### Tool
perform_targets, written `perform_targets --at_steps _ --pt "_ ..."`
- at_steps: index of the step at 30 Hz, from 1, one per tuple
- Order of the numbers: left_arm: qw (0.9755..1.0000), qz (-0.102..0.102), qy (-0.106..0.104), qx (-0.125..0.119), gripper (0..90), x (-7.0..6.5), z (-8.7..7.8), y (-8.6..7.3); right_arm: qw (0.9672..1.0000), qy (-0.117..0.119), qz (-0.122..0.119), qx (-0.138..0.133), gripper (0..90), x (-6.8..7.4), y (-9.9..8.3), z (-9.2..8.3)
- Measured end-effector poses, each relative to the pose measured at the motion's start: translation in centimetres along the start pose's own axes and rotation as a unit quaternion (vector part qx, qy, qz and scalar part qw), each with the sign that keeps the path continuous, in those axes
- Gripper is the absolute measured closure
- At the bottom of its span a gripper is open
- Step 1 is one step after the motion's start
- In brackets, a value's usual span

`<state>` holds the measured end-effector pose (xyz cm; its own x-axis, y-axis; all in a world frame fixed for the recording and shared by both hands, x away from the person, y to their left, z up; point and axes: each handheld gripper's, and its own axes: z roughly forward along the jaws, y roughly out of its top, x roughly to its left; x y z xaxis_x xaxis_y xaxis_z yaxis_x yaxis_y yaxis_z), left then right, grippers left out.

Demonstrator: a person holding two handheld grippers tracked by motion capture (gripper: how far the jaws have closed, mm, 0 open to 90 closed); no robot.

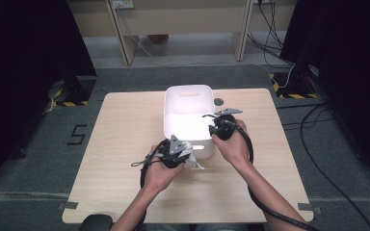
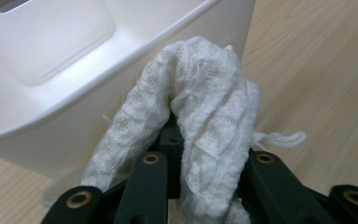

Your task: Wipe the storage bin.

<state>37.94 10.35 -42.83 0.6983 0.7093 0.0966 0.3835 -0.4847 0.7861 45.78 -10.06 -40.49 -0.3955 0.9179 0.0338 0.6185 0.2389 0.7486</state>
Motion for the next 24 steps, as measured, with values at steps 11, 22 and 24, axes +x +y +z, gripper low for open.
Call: perform_targets --at_steps 11,22,24 --pt "1.0 0.0 0.001 0.002 75.5 -0.07 -0.08 0.4 1.0 -0.004 -0.002 0.001 68.3 0.04 -0.01 0.04" --pt "1.0 -0.001 0.0 0.008 75.4 -0.26 0.11 0.59 1.0 -0.004 -0.002 -0.001 68.3 0.13 -0.02 0.07" --pt "1.0 0.0 0.001 0.01 75.4 -0.3 0.21 0.58 1.0 -0.004 -0.002 -0.001 68.2 0.17 -0.02 0.07"
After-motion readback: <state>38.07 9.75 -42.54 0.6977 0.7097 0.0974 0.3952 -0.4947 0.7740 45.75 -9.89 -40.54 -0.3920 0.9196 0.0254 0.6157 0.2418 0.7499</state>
